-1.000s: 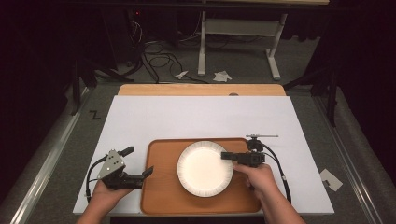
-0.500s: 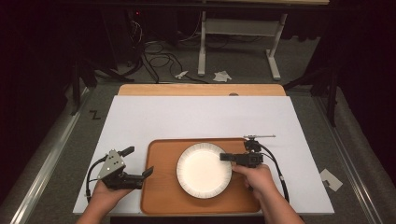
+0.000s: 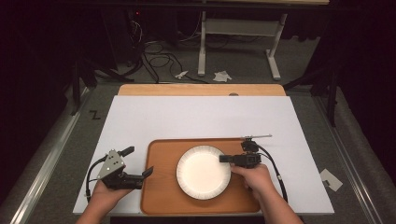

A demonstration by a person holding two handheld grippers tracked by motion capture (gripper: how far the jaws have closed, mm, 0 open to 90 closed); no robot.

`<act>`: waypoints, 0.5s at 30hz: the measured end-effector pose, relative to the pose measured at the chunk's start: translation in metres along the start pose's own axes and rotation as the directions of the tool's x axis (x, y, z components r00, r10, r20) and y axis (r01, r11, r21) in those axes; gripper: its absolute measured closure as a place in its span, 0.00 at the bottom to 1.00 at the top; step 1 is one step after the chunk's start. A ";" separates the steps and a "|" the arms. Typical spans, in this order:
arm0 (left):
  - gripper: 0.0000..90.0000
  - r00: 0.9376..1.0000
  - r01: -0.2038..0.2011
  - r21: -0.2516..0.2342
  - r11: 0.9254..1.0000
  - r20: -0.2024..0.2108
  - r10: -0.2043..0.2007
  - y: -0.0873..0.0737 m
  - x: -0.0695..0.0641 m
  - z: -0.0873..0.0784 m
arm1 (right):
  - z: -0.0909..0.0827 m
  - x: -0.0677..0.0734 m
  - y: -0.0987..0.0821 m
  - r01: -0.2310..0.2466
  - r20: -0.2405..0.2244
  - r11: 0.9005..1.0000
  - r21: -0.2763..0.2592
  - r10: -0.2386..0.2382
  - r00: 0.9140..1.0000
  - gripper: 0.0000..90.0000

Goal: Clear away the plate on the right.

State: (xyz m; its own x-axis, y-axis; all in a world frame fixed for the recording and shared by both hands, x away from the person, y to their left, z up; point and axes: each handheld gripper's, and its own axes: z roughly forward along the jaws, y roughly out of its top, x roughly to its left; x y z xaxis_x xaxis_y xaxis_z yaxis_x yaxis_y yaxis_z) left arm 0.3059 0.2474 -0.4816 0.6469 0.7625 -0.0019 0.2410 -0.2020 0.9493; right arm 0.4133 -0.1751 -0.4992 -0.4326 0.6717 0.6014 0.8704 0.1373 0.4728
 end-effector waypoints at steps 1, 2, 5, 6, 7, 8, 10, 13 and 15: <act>0.02 1.000 0.000 0.000 1.000 0.000 0.000 0.000 0.000 0.000 | 0.000 0.000 0.000 0.002 0.003 1.000 0.002 -0.002 1.000 0.94; 0.02 1.000 0.000 -0.001 1.000 0.000 0.000 0.000 0.000 0.000 | 0.000 0.000 0.000 0.001 -0.001 1.000 -0.001 -0.001 1.000 0.94; 0.02 1.000 -0.001 0.000 1.000 -0.001 0.001 0.000 0.000 0.000 | 0.001 0.000 0.000 0.002 0.002 1.000 0.000 -0.002 1.000 0.93; 0.02 1.000 -0.002 0.000 1.000 -0.001 0.002 0.000 0.000 0.000 | 0.001 -0.001 0.000 0.001 0.000 1.000 -0.003 -0.001 1.000 0.93; 0.02 1.000 -0.004 0.001 1.000 -0.001 0.004 0.000 0.000 0.000 | 0.001 0.000 0.000 0.003 0.002 1.000 0.000 -0.003 1.000 0.93; 0.02 1.000 -0.004 0.000 1.000 -0.001 0.004 0.000 0.000 0.001 | 0.001 -0.001 0.000 0.003 -0.004 1.000 -0.003 -0.003 1.000 0.93; 0.02 1.000 -0.007 0.001 1.000 -0.001 0.007 0.000 0.000 0.001 | 0.000 -0.001 0.000 0.004 -0.005 1.000 -0.002 -0.004 1.000 0.92; 0.02 1.000 -0.009 0.001 1.000 0.001 0.009 0.000 -0.001 0.001 | 0.000 -0.001 0.000 0.006 -0.015 1.000 -0.005 -0.007 1.000 0.92; 0.02 1.000 -0.007 0.001 1.000 0.002 0.007 0.000 -0.001 0.001 | 0.000 -0.001 0.000 0.008 -0.015 1.000 -0.004 -0.008 1.000 0.92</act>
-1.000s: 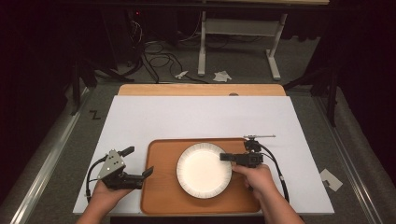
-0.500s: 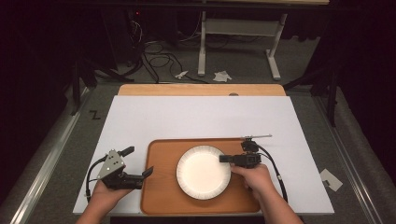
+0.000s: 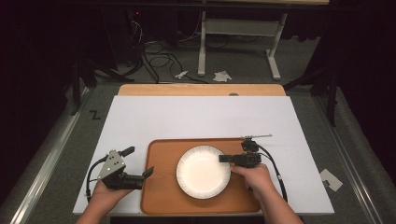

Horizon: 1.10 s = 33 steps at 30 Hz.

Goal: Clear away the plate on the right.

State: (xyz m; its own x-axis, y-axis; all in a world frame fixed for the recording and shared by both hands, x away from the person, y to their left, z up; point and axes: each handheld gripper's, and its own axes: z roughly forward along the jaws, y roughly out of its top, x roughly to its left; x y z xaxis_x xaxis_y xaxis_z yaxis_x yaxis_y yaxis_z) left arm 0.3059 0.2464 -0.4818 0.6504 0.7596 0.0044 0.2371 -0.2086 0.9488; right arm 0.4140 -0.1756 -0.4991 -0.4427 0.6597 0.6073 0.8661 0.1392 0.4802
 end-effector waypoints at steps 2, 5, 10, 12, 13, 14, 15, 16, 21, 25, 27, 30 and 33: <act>0.02 1.000 0.000 0.000 1.000 0.001 0.000 0.000 0.000 0.000 | 0.000 0.000 0.000 0.002 0.004 1.000 0.003 -0.002 1.000 0.92; 0.02 1.000 -0.002 0.000 1.000 0.001 0.002 0.000 0.000 0.000 | 0.001 0.000 0.000 0.007 0.014 1.000 0.007 -0.007 1.000 0.92; 0.02 1.000 -0.003 0.000 1.000 0.003 0.003 0.000 0.000 0.000 | 0.003 -0.001 -0.001 0.014 0.033 1.000 0.016 -0.015 0.999 0.90; 0.02 1.000 -0.002 0.001 1.000 0.005 0.002 0.000 0.000 0.000 | 0.004 -0.002 -0.001 0.016 0.033 1.000 0.024 -0.017 0.999 0.86; 0.02 1.000 -0.003 0.000 1.000 0.005 0.003 0.000 0.000 0.000 | 0.004 -0.002 -0.001 0.016 0.032 1.000 0.025 -0.017 0.999 0.85; 0.02 1.000 -0.004 0.000 1.000 0.005 0.004 0.000 0.000 0.000 | 0.005 -0.002 -0.001 0.018 0.035 0.999 0.027 -0.019 0.999 0.84; 0.02 1.000 -0.005 0.000 1.000 0.004 0.005 0.000 0.000 0.000 | 0.006 -0.002 -0.001 0.019 0.038 0.999 0.030 -0.020 0.999 0.83; 0.02 1.000 -0.004 -0.001 1.000 0.005 0.004 0.000 0.000 0.000 | 0.006 -0.003 -0.002 0.021 0.036 0.999 0.032 -0.022 0.999 0.82; 0.02 1.000 -0.003 -0.001 1.000 0.004 0.003 0.000 0.000 0.000 | 0.007 -0.002 -0.002 0.033 0.047 0.999 0.040 -0.035 0.998 0.78; 0.02 1.000 -0.004 -0.001 1.000 0.005 0.004 0.000 0.000 -0.001 | 0.007 -0.001 -0.002 0.041 0.047 0.998 0.039 -0.042 0.998 0.76; 0.02 1.000 -0.005 -0.001 1.000 0.006 0.005 0.000 0.000 -0.001 | 0.006 -0.001 -0.002 0.050 0.046 0.998 0.039 -0.051 0.998 0.74; 0.02 1.000 -0.003 0.000 1.000 0.007 0.003 0.001 0.000 -0.001 | 0.005 0.000 -0.002 0.061 0.053 0.998 0.035 -0.063 0.997 0.69; 0.02 1.000 0.002 0.001 1.000 0.004 -0.002 0.000 0.001 0.000 | 0.001 0.001 -0.001 0.071 0.061 0.997 0.020 -0.072 0.996 0.66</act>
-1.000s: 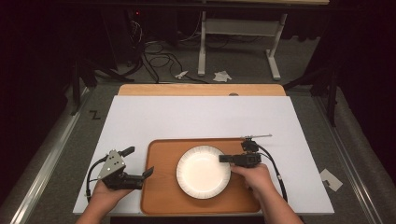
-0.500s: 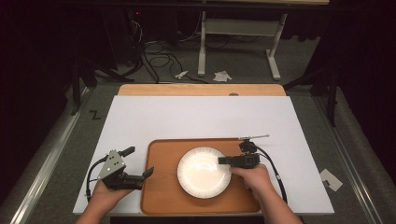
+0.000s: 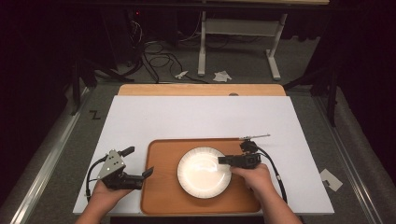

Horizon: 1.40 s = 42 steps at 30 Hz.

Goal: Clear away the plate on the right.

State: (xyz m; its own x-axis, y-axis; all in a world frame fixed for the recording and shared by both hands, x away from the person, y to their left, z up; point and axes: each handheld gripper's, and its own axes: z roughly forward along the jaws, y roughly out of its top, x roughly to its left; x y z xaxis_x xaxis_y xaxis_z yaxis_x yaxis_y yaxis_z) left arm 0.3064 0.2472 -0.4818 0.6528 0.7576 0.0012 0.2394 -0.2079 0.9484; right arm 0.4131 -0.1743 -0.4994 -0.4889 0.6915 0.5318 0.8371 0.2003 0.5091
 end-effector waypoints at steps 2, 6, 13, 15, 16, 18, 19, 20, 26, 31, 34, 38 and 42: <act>0.02 1.000 0.002 0.005 1.000 0.000 -0.002 0.000 0.000 0.000 | -0.002 0.001 0.000 0.008 0.005 1.000 -0.008 -0.008 1.000 0.65; 0.02 1.000 0.007 0.014 1.000 -0.002 -0.007 -0.001 0.000 0.001 | -0.018 0.008 0.004 0.097 0.060 0.991 -0.090 -0.092 0.994 0.55; 0.02 0.999 0.030 0.021 0.999 -0.016 -0.030 -0.003 0.002 0.002 | -0.056 0.019 0.010 0.285 0.188 0.936 -0.206 -0.248 0.950 0.27; 0.01 0.999 0.035 0.023 0.999 -0.018 -0.035 -0.003 0.003 0.002 | -0.069 0.018 0.008 0.303 0.231 0.925 -0.231 -0.250 0.940 0.16; 0.01 0.999 0.035 0.023 0.999 -0.018 -0.035 -0.003 0.003 0.002 | -0.069 0.018 0.008 0.303 0.231 0.925 -0.231 -0.250 0.940 0.16; 0.00 0.999 0.040 0.023 0.999 -0.020 -0.039 -0.003 0.003 0.002 | -0.083 0.014 0.002 0.347 0.291 0.900 -0.264 -0.268 0.918 0.12; 0.00 0.999 0.046 0.025 0.999 -0.022 -0.045 -0.003 0.004 0.002 | -0.098 0.008 -0.006 0.359 0.321 0.887 -0.290 -0.263 0.910 0.05; 0.00 0.999 0.048 0.026 0.998 -0.023 -0.048 -0.003 0.004 0.003 | -0.105 0.004 -0.010 0.362 0.338 0.882 -0.302 -0.256 0.906 0.00; 0.00 0.998 0.059 0.041 0.997 -0.031 -0.058 -0.005 0.005 0.005 | -0.128 -0.020 -0.050 0.356 0.378 0.856 -0.376 -0.209 0.902 0.00; 0.00 0.997 0.070 0.051 0.996 -0.042 -0.068 -0.005 0.004 0.008 | -0.130 -0.030 -0.048 0.348 0.363 0.845 -0.407 -0.200 0.910 0.00; 0.00 0.997 0.065 0.051 0.997 -0.042 -0.063 -0.005 0.003 0.007 | -0.123 -0.033 -0.048 0.357 0.359 0.858 -0.370 -0.223 0.907 0.00; 0.00 0.997 0.071 0.046 0.996 -0.043 -0.069 -0.006 0.004 0.004 | -0.124 -0.035 -0.048 0.339 0.356 0.861 -0.379 -0.203 0.912 0.00; 0.00 0.996 0.080 0.037 0.996 -0.038 -0.078 -0.006 0.005 0.003 | -0.124 -0.038 -0.048 0.327 0.357 0.864 -0.383 -0.189 0.915 0.00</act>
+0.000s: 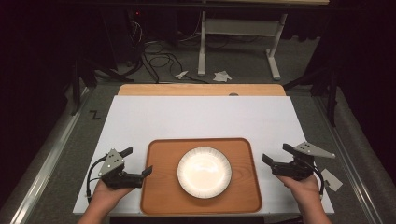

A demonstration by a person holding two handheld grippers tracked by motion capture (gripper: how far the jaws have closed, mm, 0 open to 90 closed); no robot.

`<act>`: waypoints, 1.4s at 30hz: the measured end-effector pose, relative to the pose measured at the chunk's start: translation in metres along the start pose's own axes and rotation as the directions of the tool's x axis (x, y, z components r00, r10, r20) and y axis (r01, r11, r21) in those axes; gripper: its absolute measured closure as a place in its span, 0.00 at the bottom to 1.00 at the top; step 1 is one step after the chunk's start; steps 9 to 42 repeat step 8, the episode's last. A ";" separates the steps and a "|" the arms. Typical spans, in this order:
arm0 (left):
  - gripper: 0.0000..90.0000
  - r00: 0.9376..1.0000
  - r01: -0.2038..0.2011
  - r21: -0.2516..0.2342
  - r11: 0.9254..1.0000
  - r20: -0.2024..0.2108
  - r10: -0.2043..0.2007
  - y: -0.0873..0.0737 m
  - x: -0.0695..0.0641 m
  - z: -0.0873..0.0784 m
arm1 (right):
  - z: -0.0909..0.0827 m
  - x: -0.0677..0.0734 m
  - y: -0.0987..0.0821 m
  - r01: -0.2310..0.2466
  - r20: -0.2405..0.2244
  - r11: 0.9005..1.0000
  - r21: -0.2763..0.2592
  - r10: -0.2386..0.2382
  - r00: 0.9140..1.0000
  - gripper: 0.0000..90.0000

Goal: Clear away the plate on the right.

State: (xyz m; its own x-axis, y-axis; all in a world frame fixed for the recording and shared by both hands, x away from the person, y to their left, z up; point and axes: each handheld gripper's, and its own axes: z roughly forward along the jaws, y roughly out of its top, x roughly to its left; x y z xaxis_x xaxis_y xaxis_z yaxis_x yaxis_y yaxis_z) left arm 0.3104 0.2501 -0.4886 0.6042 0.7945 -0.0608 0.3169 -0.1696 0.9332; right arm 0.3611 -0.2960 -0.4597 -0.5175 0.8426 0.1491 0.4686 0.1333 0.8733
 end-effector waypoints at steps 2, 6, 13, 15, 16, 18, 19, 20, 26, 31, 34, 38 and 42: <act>0.00 1.000 -0.002 -0.004 1.000 0.003 0.002 0.001 0.001 -0.001 | 0.001 -0.001 -0.001 -0.010 0.002 1.000 0.003 0.010 1.000 0.00; 0.00 1.000 -0.003 -0.010 1.000 0.004 0.003 0.001 0.001 -0.002 | 0.001 -0.002 -0.002 -0.011 0.008 1.000 0.011 0.011 1.000 0.00; 0.00 1.000 -0.007 -0.014 1.000 0.005 0.007 0.002 0.001 -0.002 | 0.001 -0.002 -0.002 -0.011 0.012 1.000 0.008 0.011 1.000 0.00; 0.00 1.000 -0.007 -0.014 1.000 0.005 0.007 0.002 0.001 -0.002 | 0.001 -0.002 -0.002 -0.011 0.012 1.000 0.008 0.011 1.000 0.00; 0.00 1.000 -0.007 -0.014 1.000 0.005 0.007 0.002 0.001 -0.002 | 0.001 -0.002 -0.002 -0.011 0.012 1.000 0.008 0.011 1.000 0.00; 0.00 1.000 -0.007 -0.014 1.000 0.005 0.007 0.002 0.001 -0.002 | 0.001 -0.002 -0.002 -0.011 0.012 1.000 0.008 0.011 1.000 0.00; 0.00 1.000 -0.007 -0.014 1.000 0.005 0.007 0.002 0.001 -0.002 | 0.001 -0.002 -0.002 -0.011 0.012 1.000 0.008 0.011 1.000 0.00; 0.00 1.000 -0.007 -0.014 1.000 0.005 0.007 0.002 0.001 -0.002 | 0.001 -0.002 -0.002 -0.011 0.012 1.000 0.008 0.011 1.000 0.00; 0.00 1.000 -0.007 -0.014 1.000 0.005 0.007 0.002 0.001 -0.002 | 0.001 -0.002 -0.002 -0.011 0.012 1.000 0.008 0.011 1.000 0.00; 0.00 1.000 -0.007 -0.014 1.000 0.005 0.007 0.002 0.001 -0.002 | 0.001 -0.002 -0.002 -0.011 0.012 1.000 0.008 0.011 1.000 0.00; 0.00 1.000 -0.007 -0.014 1.000 0.005 0.007 0.002 0.001 -0.002 | 0.001 -0.002 -0.002 -0.011 0.012 1.000 0.008 0.011 1.000 0.00; 0.00 1.000 -0.007 -0.014 1.000 0.005 0.007 0.002 0.001 -0.002 | 0.001 -0.002 -0.002 -0.011 0.012 1.000 0.008 0.011 1.000 0.00; 0.00 1.000 -0.007 -0.014 1.000 0.005 0.007 0.002 0.001 -0.002 | 0.001 -0.002 -0.002 -0.011 0.012 1.000 0.008 0.011 1.000 0.00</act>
